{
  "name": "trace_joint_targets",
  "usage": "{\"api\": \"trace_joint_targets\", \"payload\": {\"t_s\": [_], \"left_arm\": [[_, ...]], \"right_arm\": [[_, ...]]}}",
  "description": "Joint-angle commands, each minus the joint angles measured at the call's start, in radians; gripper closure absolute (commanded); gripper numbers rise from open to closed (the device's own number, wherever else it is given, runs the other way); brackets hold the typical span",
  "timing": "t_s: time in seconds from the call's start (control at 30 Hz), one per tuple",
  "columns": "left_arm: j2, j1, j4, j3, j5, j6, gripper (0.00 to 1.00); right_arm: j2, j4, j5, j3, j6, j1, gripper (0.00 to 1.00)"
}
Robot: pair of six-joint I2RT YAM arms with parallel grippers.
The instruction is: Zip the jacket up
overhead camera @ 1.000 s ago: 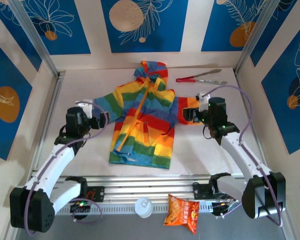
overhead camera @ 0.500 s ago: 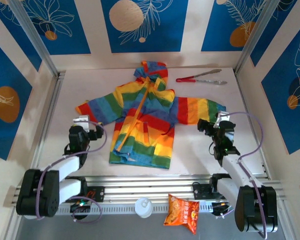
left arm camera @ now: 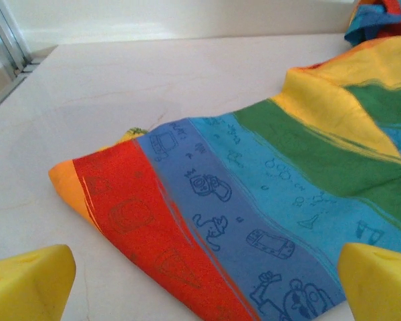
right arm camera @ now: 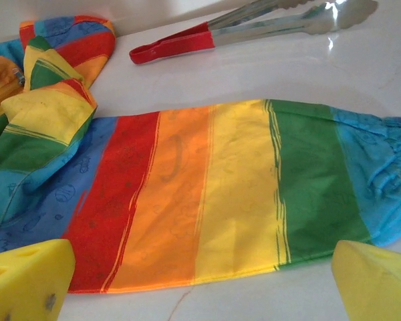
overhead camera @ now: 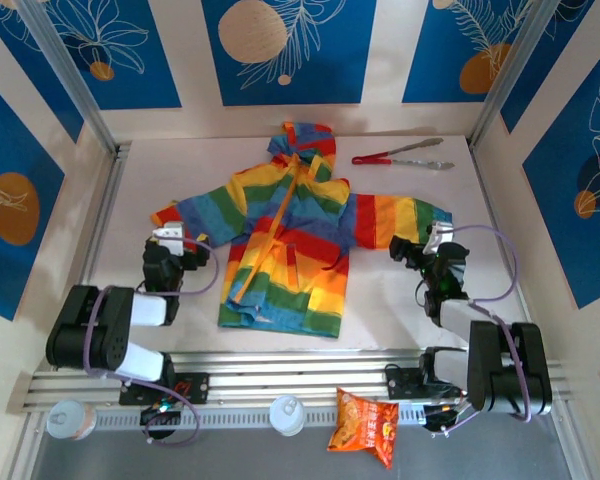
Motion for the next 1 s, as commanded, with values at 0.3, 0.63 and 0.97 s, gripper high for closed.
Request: {"api": "trace_joint_targets", "payload": {"t_s": [0.3,0.63,0.97], "left_arm": [[0.078,0.016,-0.076,0.131,0.034,0.029,0.00],[0.081,0.014,-0.065,0.127,0.036,0.032,0.00],[0.081,0.013,-0.070,0.131,0.048,0.038,0.00]], "right_arm": [[0.225,0.152,-0.158,0.134,-0.031,-0.019,0.01],[0.287,-0.027,-0.044,0.263,-0.092,0.063,0.01],[0.312,0.104,-0.083,0.201,-0.108,0.061,0.01]]}}
